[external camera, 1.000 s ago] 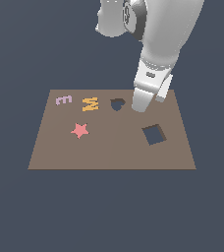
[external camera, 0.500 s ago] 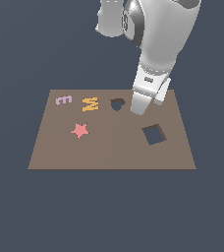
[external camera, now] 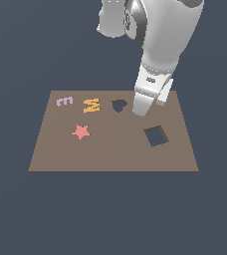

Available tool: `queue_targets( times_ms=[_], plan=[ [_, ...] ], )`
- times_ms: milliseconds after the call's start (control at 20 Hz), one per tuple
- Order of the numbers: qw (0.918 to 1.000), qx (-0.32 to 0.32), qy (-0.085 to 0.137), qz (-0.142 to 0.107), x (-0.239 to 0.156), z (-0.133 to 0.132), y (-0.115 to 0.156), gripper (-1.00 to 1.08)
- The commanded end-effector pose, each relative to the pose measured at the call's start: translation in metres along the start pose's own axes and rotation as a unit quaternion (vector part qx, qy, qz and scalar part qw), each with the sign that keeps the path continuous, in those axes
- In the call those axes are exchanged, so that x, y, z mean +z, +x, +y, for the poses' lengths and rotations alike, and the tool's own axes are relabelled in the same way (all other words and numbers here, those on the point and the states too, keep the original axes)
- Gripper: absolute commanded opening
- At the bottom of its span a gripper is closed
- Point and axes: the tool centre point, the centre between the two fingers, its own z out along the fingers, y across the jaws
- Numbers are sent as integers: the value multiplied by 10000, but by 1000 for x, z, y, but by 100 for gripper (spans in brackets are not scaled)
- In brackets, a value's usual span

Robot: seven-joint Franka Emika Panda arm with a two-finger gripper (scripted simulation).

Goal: Insert a designated object into the corresponding slot on a board.

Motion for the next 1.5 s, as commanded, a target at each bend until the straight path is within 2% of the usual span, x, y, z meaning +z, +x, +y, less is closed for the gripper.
queue_targets(
  times_ms=[0, 450, 650, 850, 1000, 1100, 1450],
  plan=[
    [10000, 0, -1, 3, -3, 0, 0, -100],
    [9994, 333, 0, 1, -2, 6, -3, -100],
    [9972, 749, 0, 2, -2, 13, -7, -100],
    [9911, 1330, 0, 2, -3, 22, -14, -100],
    [9823, 1871, 0, 2, -4, 29, -22, -100],
    [9737, 2279, 0, 2, -5, 34, -28, -100],
    [9323, 3617, 1, 1, -7, 47, -52, -100]
  ],
)
